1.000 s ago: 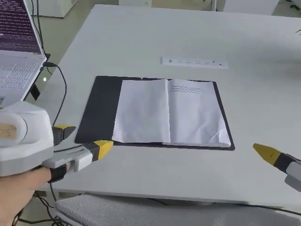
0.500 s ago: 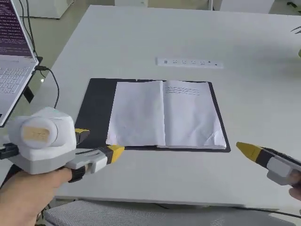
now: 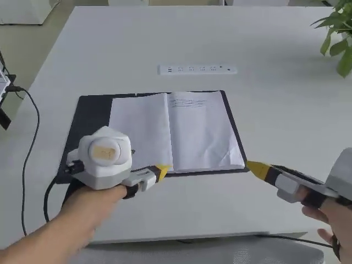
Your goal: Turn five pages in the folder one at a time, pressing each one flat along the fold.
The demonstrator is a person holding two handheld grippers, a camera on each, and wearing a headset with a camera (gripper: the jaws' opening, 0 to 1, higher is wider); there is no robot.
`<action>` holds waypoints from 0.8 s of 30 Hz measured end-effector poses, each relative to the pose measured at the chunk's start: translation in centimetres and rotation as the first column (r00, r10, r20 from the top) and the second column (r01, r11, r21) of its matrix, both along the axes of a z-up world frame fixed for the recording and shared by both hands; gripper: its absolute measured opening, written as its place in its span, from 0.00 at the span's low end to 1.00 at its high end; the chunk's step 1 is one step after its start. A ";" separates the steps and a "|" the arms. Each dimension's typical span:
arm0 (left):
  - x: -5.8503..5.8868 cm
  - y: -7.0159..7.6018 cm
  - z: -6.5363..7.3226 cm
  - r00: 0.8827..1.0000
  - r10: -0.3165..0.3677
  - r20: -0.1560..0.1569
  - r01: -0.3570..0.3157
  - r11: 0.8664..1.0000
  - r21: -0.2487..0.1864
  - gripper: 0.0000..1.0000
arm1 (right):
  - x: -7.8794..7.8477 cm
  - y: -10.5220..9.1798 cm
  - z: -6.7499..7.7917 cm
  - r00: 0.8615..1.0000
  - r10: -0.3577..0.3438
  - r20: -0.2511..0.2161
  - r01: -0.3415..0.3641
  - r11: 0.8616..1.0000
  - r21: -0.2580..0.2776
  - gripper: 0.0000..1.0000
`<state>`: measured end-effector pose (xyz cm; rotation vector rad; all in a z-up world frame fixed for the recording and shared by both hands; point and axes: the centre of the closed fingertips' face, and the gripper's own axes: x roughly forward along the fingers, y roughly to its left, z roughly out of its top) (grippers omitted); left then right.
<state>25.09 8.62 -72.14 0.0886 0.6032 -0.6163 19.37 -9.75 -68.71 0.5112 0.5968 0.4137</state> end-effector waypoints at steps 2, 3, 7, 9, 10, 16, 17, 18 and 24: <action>0.8 -1.5 -0.9 1.000 -0.023 0.002 0.023 1.000 0.020 0.50 | 0.4 -0.1 -0.4 1.000 -0.008 0.001 0.008 1.000 0.010 0.48; 1.1 -2.1 -1.2 1.000 -0.029 0.002 0.029 0.999 0.020 0.50 | 0.5 -0.1 -0.6 1.000 -0.010 -0.003 0.010 1.000 0.015 0.47; 2.7 -5.4 -1.9 0.998 -0.052 0.018 0.052 0.999 -0.001 0.52 | 1.4 -0.2 -1.8 1.000 -0.022 -0.020 0.023 0.999 0.032 0.46; 3.5 -7.0 -2.3 0.997 -0.071 0.039 0.071 0.997 -0.001 0.52 | 2.0 -0.4 -2.5 0.999 -0.035 -0.027 0.036 0.998 0.050 0.46; 3.9 -7.9 -2.5 0.996 -0.076 0.044 0.076 0.997 -0.002 0.52 | 2.4 -0.5 -2.9 0.999 -0.040 -0.031 0.042 0.998 0.053 0.46; 4.9 -10.4 -4.9 0.990 -0.132 0.047 0.129 0.990 0.062 0.51 | 4.1 -1.1 -4.6 0.998 -0.041 -0.042 0.044 0.998 0.053 0.44; 5.0 -10.6 -5.1 0.990 -0.130 0.046 0.127 0.990 0.062 0.51 | 4.3 -1.2 -4.9 0.998 -0.039 -0.050 0.041 0.998 0.049 0.43; 5.1 -10.7 -5.2 0.991 -0.129 0.045 0.126 0.990 0.065 0.51 | 4.5 -1.1 -5.0 0.998 -0.038 -0.052 0.041 0.998 0.048 0.43; 6.2 -11.0 -6.6 0.993 -0.112 0.042 0.108 0.989 0.097 0.52 | 6.3 -1.0 -6.5 0.998 -0.030 -0.064 0.032 0.999 0.039 0.41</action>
